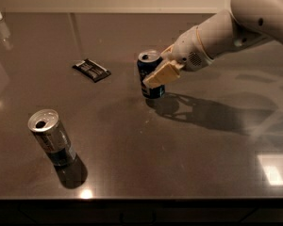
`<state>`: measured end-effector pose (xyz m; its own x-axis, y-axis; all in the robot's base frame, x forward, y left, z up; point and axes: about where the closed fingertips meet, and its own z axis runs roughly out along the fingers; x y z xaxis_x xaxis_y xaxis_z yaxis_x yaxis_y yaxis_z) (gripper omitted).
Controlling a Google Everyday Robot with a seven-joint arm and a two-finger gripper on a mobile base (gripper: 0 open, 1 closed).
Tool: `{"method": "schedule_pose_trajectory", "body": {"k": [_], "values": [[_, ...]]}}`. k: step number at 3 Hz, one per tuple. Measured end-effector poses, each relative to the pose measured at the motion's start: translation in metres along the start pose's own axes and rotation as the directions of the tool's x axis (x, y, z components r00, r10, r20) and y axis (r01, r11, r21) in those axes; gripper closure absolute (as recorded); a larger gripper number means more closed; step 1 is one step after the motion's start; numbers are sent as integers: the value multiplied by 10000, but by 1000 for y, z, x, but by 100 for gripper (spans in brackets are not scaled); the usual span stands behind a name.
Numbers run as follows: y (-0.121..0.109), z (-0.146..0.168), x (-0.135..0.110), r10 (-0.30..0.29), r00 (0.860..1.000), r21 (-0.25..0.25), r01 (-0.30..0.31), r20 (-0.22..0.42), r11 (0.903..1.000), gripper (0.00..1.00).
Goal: Knock pepsi can over
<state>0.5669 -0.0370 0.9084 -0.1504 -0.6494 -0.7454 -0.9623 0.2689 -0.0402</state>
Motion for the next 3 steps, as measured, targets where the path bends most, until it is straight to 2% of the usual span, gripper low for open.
{"method": "schedule_pose_trajectory", "body": {"k": [1, 2, 3], "values": [[3, -22, 1, -440, 9791, 17, 453, -1986, 9990, 100], [6, -45, 8, -857, 9152, -36, 918, -3939, 9958, 100], [7, -60, 20, -997, 8407, -160, 1077, -5322, 9940, 100]]}}
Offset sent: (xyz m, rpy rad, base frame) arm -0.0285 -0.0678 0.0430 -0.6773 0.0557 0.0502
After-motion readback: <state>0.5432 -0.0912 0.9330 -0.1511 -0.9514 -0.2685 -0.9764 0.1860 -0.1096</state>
